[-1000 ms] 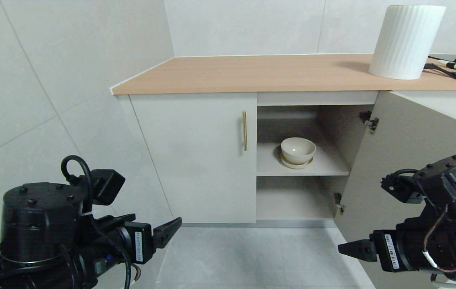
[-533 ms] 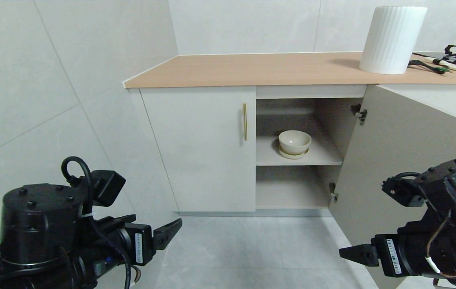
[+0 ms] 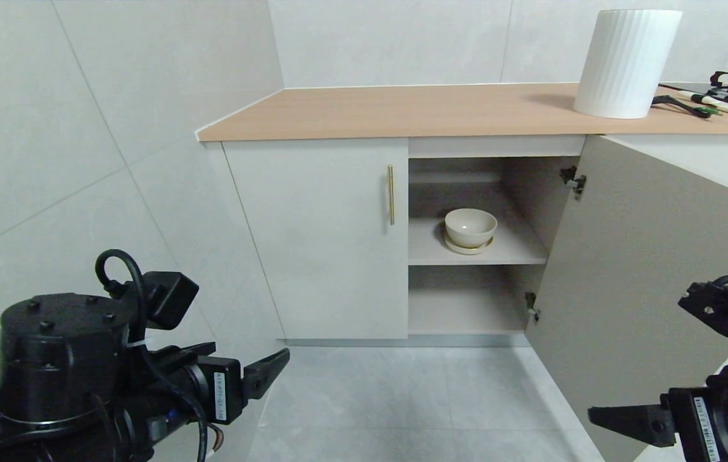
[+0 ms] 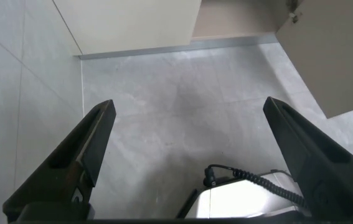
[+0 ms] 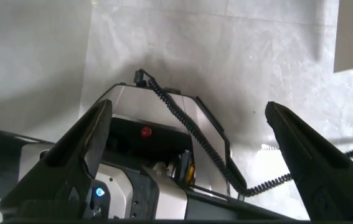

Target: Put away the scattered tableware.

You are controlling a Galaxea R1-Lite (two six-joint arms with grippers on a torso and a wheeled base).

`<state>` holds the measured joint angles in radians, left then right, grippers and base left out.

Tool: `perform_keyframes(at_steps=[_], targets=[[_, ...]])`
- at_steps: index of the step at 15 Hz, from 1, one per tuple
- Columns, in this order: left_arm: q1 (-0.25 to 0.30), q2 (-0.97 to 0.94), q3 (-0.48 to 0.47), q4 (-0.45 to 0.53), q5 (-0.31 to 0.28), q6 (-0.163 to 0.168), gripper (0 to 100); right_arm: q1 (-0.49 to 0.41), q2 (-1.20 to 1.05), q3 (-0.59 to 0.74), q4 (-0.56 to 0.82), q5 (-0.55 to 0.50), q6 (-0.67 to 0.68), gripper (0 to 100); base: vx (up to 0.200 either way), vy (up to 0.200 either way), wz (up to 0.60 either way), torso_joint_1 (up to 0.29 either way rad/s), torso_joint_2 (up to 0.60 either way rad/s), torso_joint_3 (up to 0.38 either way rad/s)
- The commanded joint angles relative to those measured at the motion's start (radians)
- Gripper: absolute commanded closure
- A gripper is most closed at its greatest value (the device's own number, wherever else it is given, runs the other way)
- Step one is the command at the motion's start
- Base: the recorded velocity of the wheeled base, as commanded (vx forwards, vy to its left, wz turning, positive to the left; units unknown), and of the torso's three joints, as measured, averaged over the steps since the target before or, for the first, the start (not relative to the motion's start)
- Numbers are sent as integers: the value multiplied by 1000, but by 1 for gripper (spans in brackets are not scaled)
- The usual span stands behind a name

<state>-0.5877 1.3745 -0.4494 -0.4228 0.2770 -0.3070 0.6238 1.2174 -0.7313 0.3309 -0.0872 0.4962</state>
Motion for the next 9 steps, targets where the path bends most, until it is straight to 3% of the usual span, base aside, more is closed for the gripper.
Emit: perform_keyframes(at_steps=[1, 3, 9], targets=[[0, 3, 0, -1, 1, 0, 0, 1, -58, 26, -1, 0, 1, 0, 0, 0, 0, 0, 0, 0], [0, 5, 0, 1, 1, 0, 0, 1, -62, 39, -1, 1, 2, 0, 0, 0, 0, 0, 0, 0], [0, 6, 0, 1, 2, 2, 0, 1, -64, 72, 0, 0, 4, 0, 0, -200, 0, 2, 1, 4]])
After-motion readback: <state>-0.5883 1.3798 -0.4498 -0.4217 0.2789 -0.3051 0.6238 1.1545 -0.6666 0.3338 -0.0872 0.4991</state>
